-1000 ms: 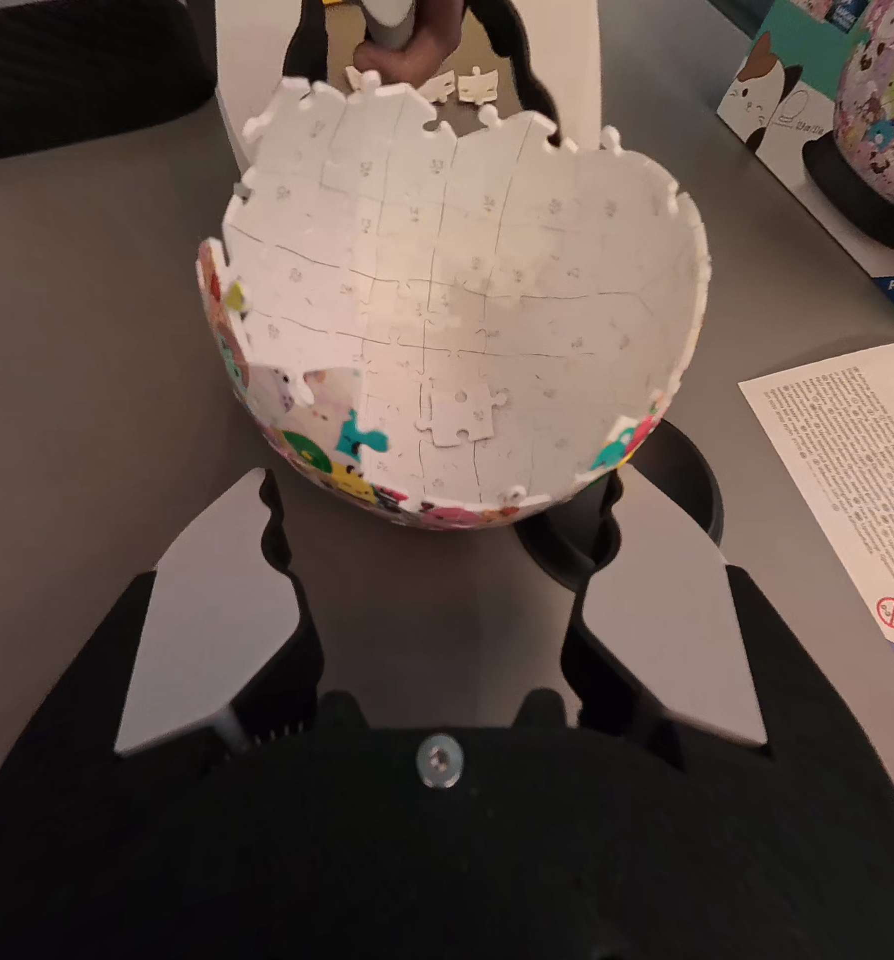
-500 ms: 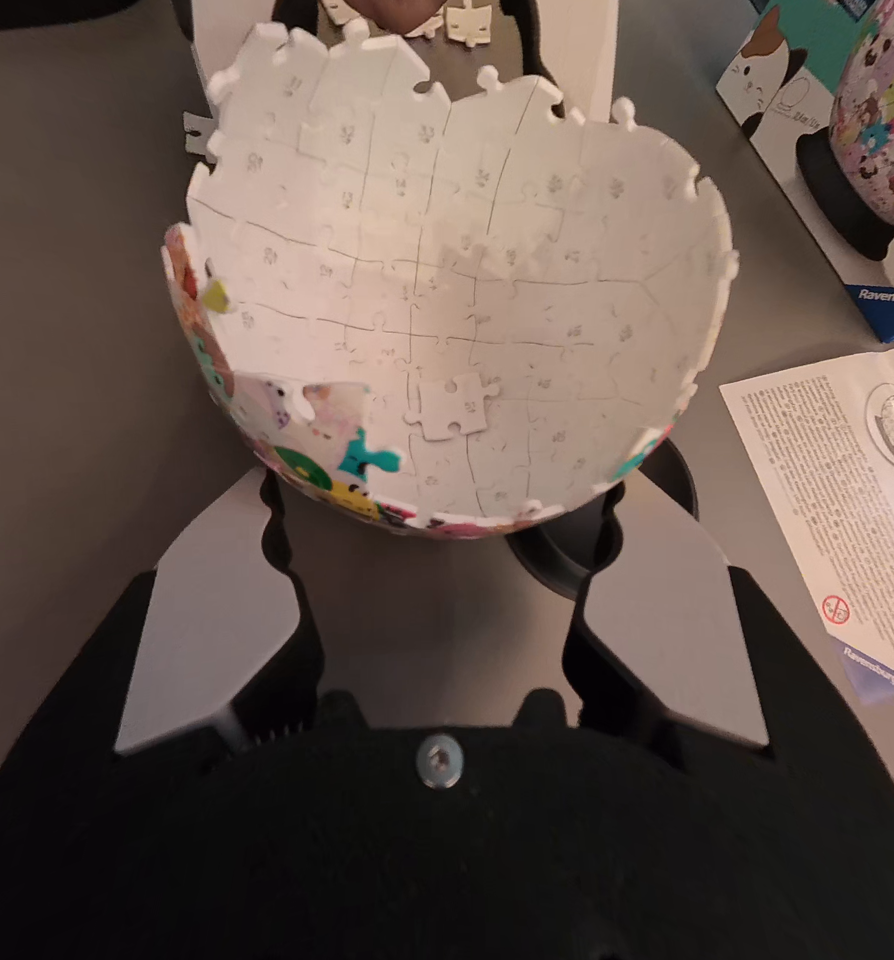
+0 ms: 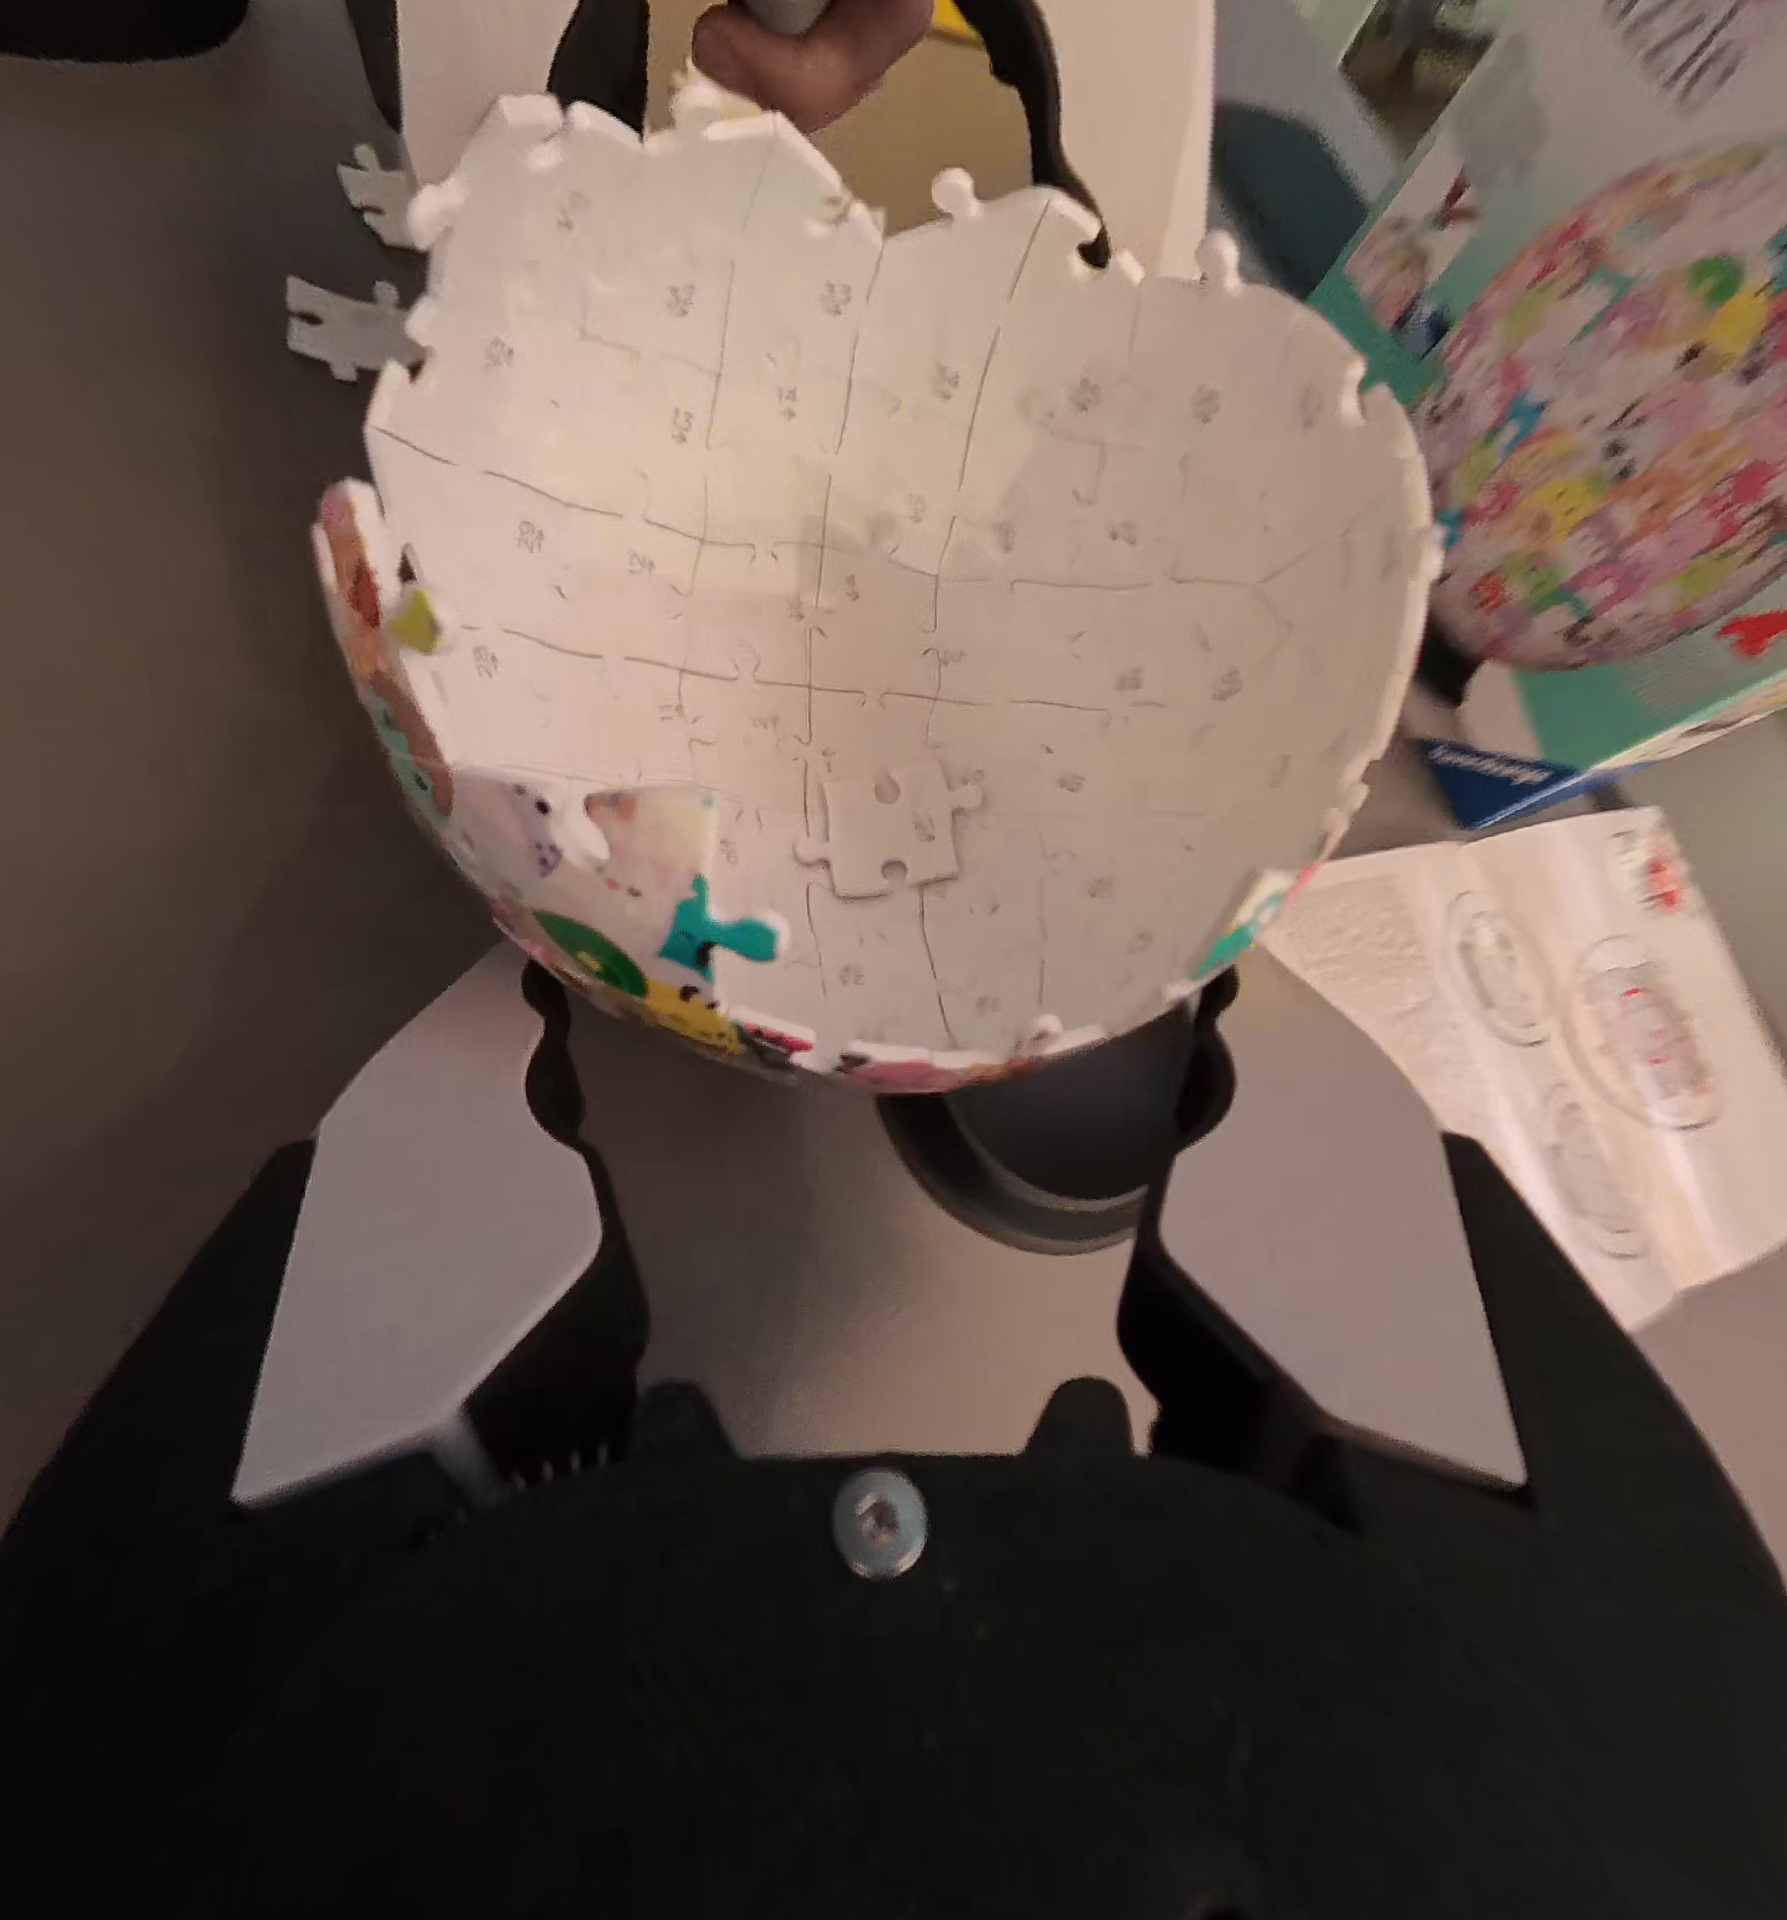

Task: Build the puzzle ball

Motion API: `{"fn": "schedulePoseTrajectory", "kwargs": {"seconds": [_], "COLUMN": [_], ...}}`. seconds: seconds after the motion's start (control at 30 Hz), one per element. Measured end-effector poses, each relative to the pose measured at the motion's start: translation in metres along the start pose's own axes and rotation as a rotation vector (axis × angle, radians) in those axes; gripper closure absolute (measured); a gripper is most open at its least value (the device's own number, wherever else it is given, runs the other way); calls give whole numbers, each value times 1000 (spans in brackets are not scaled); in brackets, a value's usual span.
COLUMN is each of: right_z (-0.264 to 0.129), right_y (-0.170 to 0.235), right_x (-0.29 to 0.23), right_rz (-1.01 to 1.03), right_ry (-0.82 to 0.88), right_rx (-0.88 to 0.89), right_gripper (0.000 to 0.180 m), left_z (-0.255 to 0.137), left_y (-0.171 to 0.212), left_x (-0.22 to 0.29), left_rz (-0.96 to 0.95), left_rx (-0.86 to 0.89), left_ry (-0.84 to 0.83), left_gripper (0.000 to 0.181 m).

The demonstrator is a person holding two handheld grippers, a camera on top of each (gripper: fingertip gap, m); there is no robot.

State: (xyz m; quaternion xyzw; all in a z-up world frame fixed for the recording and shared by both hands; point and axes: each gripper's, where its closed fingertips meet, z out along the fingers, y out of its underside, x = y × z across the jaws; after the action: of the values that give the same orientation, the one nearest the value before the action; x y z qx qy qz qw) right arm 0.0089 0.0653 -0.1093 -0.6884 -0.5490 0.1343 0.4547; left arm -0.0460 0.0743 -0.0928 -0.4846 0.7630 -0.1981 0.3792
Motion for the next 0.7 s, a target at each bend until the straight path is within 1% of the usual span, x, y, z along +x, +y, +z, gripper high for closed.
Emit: {"fn": "schedulePoseTrajectory", "kwargs": {"seconds": [0.17,0.4,0.7], "right_z": [-14,-34,-56], "right_y": [-26,-66,-116], "right_x": [25,64,101], "right_rz": [-199,-415,-590], "right_ry": [160,325,445], "right_rx": [57,58,58], "right_gripper": [64,64,64], "left_z": [-18,-50,-88], "left_y": [-17,-42,-66], "left_x": [-23,-61,-102], "left_rz": [181,377,492], "left_rx": [-15,-59,-102], "left_ry": [-169,-381,-548], "left_gripper": [81,81,82]}}
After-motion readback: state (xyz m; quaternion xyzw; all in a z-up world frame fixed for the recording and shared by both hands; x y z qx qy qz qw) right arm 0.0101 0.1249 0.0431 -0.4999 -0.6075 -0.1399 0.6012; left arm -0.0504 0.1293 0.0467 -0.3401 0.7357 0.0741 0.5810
